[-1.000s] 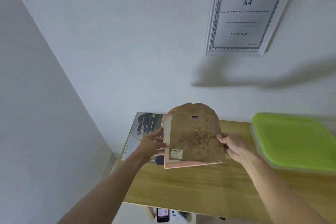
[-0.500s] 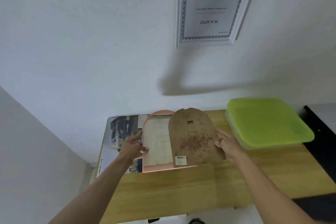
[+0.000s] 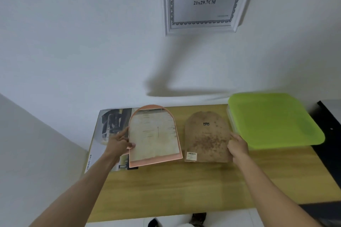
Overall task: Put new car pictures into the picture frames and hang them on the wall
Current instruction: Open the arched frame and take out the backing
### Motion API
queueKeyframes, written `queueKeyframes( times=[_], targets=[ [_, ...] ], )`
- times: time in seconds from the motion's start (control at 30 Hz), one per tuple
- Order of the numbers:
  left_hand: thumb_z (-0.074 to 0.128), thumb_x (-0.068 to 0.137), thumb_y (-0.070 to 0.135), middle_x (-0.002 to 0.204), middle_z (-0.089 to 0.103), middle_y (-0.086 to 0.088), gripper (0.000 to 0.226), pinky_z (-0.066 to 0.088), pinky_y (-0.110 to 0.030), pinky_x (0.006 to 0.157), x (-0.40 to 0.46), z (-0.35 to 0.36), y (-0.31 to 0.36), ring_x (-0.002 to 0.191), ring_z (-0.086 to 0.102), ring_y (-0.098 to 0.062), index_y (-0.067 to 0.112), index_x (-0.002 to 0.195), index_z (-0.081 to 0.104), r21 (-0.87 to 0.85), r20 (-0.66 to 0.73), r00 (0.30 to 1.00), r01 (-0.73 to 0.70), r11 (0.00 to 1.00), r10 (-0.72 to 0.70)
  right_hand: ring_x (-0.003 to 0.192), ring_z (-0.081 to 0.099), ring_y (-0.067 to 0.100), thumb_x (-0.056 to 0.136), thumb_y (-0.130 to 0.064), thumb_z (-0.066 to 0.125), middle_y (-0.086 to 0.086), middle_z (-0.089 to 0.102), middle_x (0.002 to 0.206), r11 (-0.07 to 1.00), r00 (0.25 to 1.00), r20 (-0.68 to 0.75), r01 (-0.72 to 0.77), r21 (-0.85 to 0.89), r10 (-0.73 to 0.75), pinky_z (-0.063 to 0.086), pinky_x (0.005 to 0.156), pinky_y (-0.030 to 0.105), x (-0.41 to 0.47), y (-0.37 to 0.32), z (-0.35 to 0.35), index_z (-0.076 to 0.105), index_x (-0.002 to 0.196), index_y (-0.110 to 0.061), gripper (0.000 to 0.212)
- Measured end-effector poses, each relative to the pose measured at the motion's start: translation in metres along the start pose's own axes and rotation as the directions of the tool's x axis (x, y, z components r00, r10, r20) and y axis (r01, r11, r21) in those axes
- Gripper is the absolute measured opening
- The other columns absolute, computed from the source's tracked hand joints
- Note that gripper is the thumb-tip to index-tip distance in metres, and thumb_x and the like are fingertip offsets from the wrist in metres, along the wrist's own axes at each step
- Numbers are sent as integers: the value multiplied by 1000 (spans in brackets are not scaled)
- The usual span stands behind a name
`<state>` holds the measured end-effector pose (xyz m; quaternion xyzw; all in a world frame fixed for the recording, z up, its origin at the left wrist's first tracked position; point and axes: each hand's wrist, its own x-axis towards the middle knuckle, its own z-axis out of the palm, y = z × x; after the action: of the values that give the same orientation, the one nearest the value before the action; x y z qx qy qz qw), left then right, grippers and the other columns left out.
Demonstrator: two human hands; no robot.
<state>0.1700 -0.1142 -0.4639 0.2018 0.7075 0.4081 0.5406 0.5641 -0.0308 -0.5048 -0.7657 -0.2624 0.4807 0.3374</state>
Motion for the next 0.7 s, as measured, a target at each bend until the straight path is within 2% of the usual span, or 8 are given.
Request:
queueKeyframes(
  times=[0.13,0.23,0.3,0.37,0.43,0.5,0.57,0.7],
  targets=[
    [63,76,-21,105,70,-10,85,57,-39,70,3,15,-5,96,64,-26,24,145,44,-2,-31,999,35,999,-35,132,49,29,92,5,38,3,48,149,989,999,-17,37,-143,-40,45,108,44,15,7,7,51,142,-24,59],
    [64,74,-21,110,69,-14,86,57,-42,74,7,25,-10,99,65,-29,24,145,45,2,-54,997,52,999,-52,123,56,33,97,-9,47,10,55,141,911,988,-33,125,-393,-150,48,103,42,22,13,9,47,145,-21,50],
    [63,74,-21,111,70,-14,85,57,-42,73,7,32,-12,100,65,-30,25,144,47,4,-66,996,53,999,-53,119,55,36,97,-18,52,18,52,136,771,972,0,185,-610,-234,48,100,44,25,19,10,41,147,-19,51],
    [62,74,-23,114,69,-14,85,58,-41,71,7,40,-14,100,65,-30,23,143,46,-16,-74,996,58,998,-59,130,45,36,98,-29,53,20,42,143,596,941,105,287,-750,-321,42,106,45,24,26,13,34,148,-17,56],
    [63,72,-24,111,70,-12,86,58,-41,72,9,46,-16,97,66,-29,21,144,46,-36,-89,994,68,997,-71,145,24,36,98,-43,50,18,25,157,408,899,291,412,-815,-326,27,117,46,22,31,19,23,154,-23,65],
    [65,71,-24,104,72,-11,87,58,-45,76,10,51,-16,96,67,-30,20,144,46,-36,-103,991,82,996,-86,151,5,34,98,-52,44,13,9,164,280,868,417,485,-829,-269,12,121,47,25,37,23,14,157,-32,69],
    [65,72,-23,99,72,-10,87,58,-49,79,10,55,-15,96,67,-30,21,144,46,-30,-98,991,89,996,-91,152,-2,33,97,-57,42,11,3,165,245,862,447,498,-832,-238,6,123,48,31,40,23,12,157,-36,70],
    [65,73,-22,98,73,-10,87,56,-55,85,9,59,-16,99,67,-32,22,145,45,-37,-100,992,77,996,-80,152,0,33,96,-57,44,9,1,165,280,877,428,477,-833,-220,10,123,47,44,36,17,13,156,-38,70]
  ],
)
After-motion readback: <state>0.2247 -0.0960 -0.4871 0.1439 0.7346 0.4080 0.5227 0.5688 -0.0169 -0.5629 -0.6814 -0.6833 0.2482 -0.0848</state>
